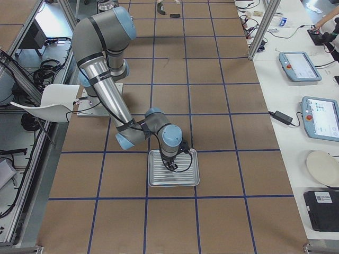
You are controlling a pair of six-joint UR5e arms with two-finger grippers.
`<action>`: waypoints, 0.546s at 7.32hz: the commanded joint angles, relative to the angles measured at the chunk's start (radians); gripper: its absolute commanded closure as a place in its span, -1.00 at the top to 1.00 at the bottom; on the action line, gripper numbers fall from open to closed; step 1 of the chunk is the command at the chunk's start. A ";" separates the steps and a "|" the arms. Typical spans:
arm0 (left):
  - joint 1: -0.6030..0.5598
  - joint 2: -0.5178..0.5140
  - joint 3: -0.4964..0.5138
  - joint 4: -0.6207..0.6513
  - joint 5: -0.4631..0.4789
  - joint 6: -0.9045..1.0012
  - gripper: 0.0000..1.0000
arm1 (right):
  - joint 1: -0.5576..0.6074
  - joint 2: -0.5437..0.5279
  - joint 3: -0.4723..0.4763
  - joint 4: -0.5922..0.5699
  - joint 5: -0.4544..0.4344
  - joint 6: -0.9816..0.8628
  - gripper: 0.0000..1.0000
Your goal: Place bearing gear from tray to pile
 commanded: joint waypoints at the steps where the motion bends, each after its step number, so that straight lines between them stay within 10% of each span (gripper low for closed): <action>1: -0.001 0.000 0.002 0.000 0.001 0.001 1.00 | 0.000 0.000 0.000 0.001 0.008 -0.017 0.03; 4: 0.001 0.000 -0.001 0.000 0.000 0.002 1.00 | -0.002 0.001 0.002 0.004 -0.004 -0.016 -0.59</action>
